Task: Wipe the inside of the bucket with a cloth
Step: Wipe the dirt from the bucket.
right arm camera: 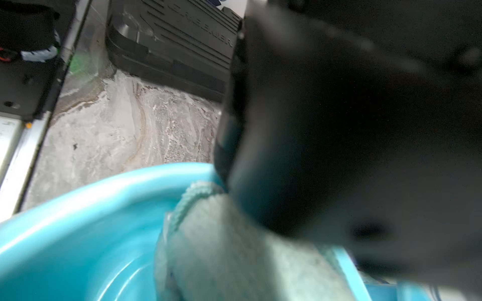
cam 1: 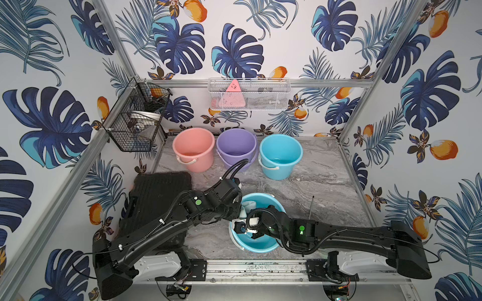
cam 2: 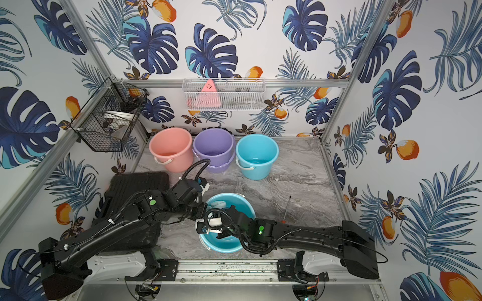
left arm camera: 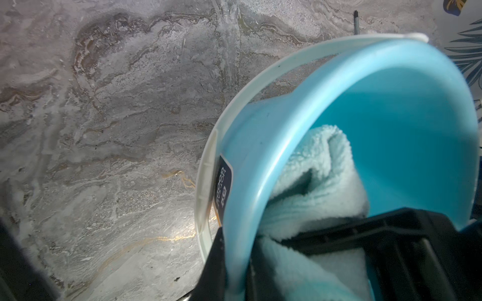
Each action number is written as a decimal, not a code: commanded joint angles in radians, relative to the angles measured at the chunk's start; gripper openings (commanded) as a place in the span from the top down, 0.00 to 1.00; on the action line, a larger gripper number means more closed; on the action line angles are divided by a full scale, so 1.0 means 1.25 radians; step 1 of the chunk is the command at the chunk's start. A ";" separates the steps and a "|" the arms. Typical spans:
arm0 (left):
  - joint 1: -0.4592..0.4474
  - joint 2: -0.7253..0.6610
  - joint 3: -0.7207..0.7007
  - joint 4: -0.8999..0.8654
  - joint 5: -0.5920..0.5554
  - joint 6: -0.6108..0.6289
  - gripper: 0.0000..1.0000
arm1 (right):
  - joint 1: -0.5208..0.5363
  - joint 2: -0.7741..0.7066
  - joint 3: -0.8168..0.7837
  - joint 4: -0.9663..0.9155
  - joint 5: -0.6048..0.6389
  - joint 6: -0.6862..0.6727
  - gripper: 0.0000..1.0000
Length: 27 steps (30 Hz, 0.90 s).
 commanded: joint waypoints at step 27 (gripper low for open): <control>0.013 -0.019 0.010 0.024 -0.018 -0.045 1.00 | -0.068 -0.303 0.181 -0.672 0.092 0.193 1.00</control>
